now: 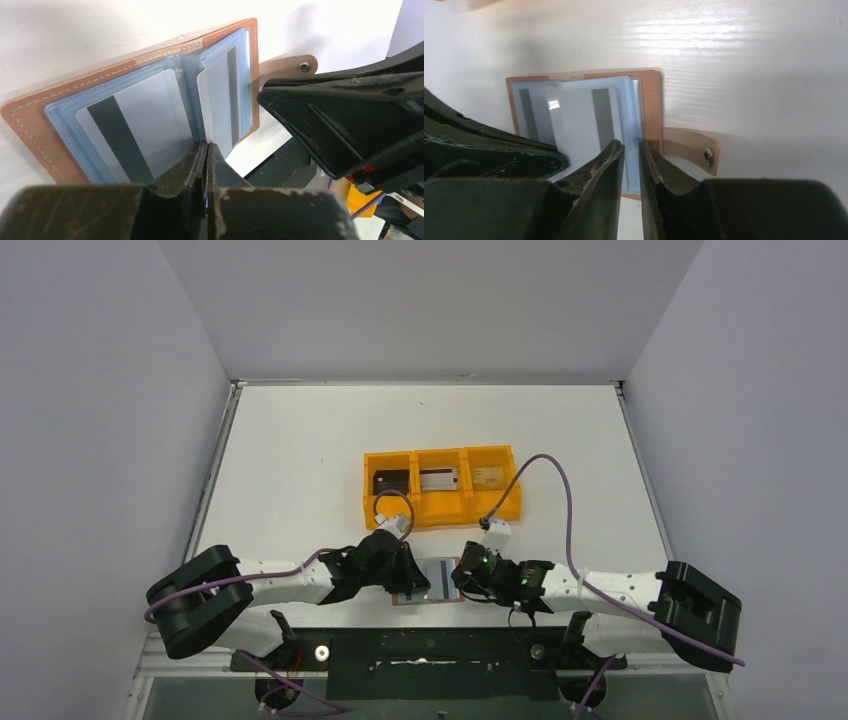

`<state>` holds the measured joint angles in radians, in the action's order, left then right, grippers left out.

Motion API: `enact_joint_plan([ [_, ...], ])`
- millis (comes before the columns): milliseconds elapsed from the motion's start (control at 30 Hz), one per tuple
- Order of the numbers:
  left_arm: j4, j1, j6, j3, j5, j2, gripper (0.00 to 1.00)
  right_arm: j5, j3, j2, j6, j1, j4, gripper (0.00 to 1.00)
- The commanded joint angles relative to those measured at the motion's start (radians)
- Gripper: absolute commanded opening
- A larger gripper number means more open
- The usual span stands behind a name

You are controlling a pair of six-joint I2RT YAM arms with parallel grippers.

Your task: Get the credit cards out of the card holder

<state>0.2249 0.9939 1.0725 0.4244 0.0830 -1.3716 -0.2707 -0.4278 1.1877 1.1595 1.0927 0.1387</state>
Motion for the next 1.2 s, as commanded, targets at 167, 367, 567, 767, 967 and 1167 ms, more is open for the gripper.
enact_joint_plan([
  [167,-0.013,0.002,-0.016,0.028,-0.015,0.027,0.0,-0.013,-0.142,0.061,-0.125,0.015,-0.048,0.28],
  [367,-0.019,0.002,-0.017,0.027,-0.017,0.036,0.0,-0.029,-0.199,0.188,-0.124,0.014,0.037,0.31],
  [567,-0.04,0.0,-0.016,0.022,-0.033,0.069,0.0,-0.085,-0.198,0.244,-0.071,0.022,0.139,0.29],
  [767,-0.05,-0.001,-0.016,0.017,-0.044,0.089,0.0,-0.091,-0.18,0.244,-0.066,0.022,0.152,0.27],
  [967,0.0,-0.001,-0.002,0.003,-0.03,0.082,0.08,-0.06,-0.159,0.236,-0.07,0.021,0.093,0.25],
  [1167,0.099,-0.004,0.029,-0.013,0.006,0.059,0.18,-0.025,-0.137,0.236,-0.065,0.022,0.033,0.19],
])
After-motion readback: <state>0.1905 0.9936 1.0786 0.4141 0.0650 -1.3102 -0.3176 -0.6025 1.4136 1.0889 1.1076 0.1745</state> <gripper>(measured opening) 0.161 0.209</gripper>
